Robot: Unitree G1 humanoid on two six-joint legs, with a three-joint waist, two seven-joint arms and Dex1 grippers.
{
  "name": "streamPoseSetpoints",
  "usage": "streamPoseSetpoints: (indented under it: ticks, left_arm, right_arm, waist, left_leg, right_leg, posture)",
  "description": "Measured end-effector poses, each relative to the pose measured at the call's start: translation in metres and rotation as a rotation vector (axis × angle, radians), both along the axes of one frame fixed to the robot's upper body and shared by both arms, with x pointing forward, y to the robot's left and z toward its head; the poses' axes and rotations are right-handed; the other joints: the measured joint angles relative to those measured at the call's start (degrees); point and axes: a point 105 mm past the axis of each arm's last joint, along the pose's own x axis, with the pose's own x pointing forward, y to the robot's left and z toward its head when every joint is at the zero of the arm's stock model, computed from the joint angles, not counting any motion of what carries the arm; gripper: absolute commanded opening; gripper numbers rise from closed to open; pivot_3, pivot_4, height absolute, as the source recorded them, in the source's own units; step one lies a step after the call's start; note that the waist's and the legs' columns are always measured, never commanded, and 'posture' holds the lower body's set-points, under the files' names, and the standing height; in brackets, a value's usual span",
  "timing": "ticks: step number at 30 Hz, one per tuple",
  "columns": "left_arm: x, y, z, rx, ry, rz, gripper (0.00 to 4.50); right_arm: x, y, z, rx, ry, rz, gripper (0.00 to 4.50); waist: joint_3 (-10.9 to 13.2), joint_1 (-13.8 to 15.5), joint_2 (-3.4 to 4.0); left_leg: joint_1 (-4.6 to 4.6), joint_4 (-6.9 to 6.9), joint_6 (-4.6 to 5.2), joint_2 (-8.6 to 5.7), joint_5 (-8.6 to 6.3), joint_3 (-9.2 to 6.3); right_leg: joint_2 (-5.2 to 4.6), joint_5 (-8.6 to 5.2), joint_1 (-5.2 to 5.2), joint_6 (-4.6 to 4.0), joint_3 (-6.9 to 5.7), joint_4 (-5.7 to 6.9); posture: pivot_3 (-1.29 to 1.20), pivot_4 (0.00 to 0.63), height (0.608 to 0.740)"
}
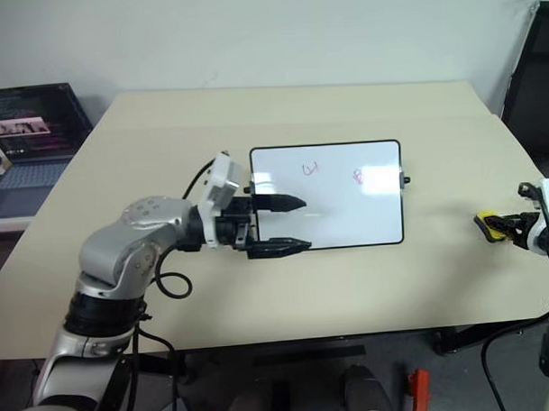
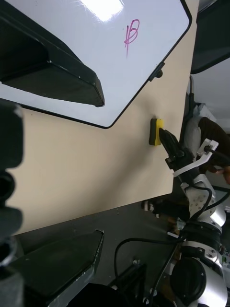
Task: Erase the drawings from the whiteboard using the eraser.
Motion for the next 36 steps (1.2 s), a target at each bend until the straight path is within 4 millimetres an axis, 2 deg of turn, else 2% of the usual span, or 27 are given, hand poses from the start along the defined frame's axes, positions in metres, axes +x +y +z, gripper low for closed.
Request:
streamPoseSetpoints:
  ticks: [2,13,16,23,24,29,32,34,36]
  left_arm:
    - [0.000,0.000,0.000,0.000,0.000,0.001,4.50]
    - [0.000,-0.001,-0.002,0.005,0.001,0.002,4.50]
    - [0.000,0.000,-0.004,0.006,0.008,0.013,4.50]
    - [0.001,0.001,-0.005,0.006,0.009,0.025,4.50]
    - [0.001,0.001,-0.005,0.006,0.008,0.025,4.50]
    - [0.001,0.001,-0.005,0.006,0.008,0.025,4.50]
    - [0.001,0.002,-0.005,0.011,0.006,0.027,4.50]
    - [0.002,0.007,-0.006,0.023,0.003,0.043,4.50]
    - [0.005,0.014,-0.007,0.040,0.000,0.070,4.50]
  right_arm:
    - [0.000,0.000,-0.001,-0.006,0.006,0.001,4.42]
    - [-0.002,0.001,-0.019,-0.061,0.090,0.014,4.47]
    - [-0.001,0.001,-0.018,-0.054,0.086,0.007,3.90]
    - [0.005,0.000,-0.013,-0.061,0.057,-0.016,1.45]
    - [0.005,-0.001,-0.012,-0.060,0.053,-0.019,1.27]
    - [0.004,-0.001,-0.010,-0.025,0.029,-0.025,1.19]
    - [0.001,0.006,-0.005,0.008,-0.002,0.021,1.16]
    - [-0.001,0.021,0.006,0.015,-0.038,0.087,1.14]
    - [0.000,0.049,0.028,0.022,-0.102,0.180,1.14]
  waist:
    - [0.0,0.0,0.00]
    - [0.0,0.0,0.00]
    - [0.0,0.0,0.00]
    - [0.0,0.0,0.00]
    - [0.0,0.0,0.00]
    - [0.0,0.0,0.00]
    - [0.0,0.1,0.00]
    - [0.0,0.0,0.01]
    - [0.0,-0.3,0.04]
  left_leg:
    - [0.00,0.00,0.00,0.00,0.00,0.00]
    - [0.00,0.00,0.00,0.00,0.00,0.03]
    - [0.00,-0.01,0.00,0.00,0.00,0.04]
    - [-0.01,-0.01,0.00,0.00,0.00,0.03]
    - [-0.01,0.00,0.00,0.00,0.00,0.04]
    - [0.00,-0.01,0.00,0.00,0.00,0.03]
    - [-0.02,-0.03,0.00,0.00,0.00,0.02]
    - [-0.02,-0.04,0.00,0.01,0.00,0.02]
    - [0.00,-0.03,0.00,0.02,0.00,0.00]
  right_leg:
    - [0.00,0.00,0.00,0.00,0.00,0.00]
    - [0.00,0.00,-0.01,0.00,0.03,0.00]
    - [0.00,0.00,-0.01,0.00,0.04,0.00]
    - [0.00,0.00,-0.01,0.00,0.03,-0.02]
    - [0.00,0.00,-0.01,0.00,0.04,-0.02]
    - [0.00,0.00,-0.01,0.00,0.03,-0.01]
    - [0.00,0.00,-0.02,0.01,0.03,-0.02]
    - [0.00,-0.01,-0.05,0.03,0.04,0.01]
    - [0.03,-0.02,-0.07,0.03,0.07,0.07]
  posture:
    - [0.00,0.150,0.740]
    - [0.00,0.150,0.740]
    - [0.00,0.150,0.740]
    - [0.00,0.150,0.740]
    - [0.00,0.150,0.740]
    - [0.00,0.150,0.740]
    - [0.00,0.150,0.740]
    - [0.00,0.150,0.740]
    - [0.00,0.150,0.740]
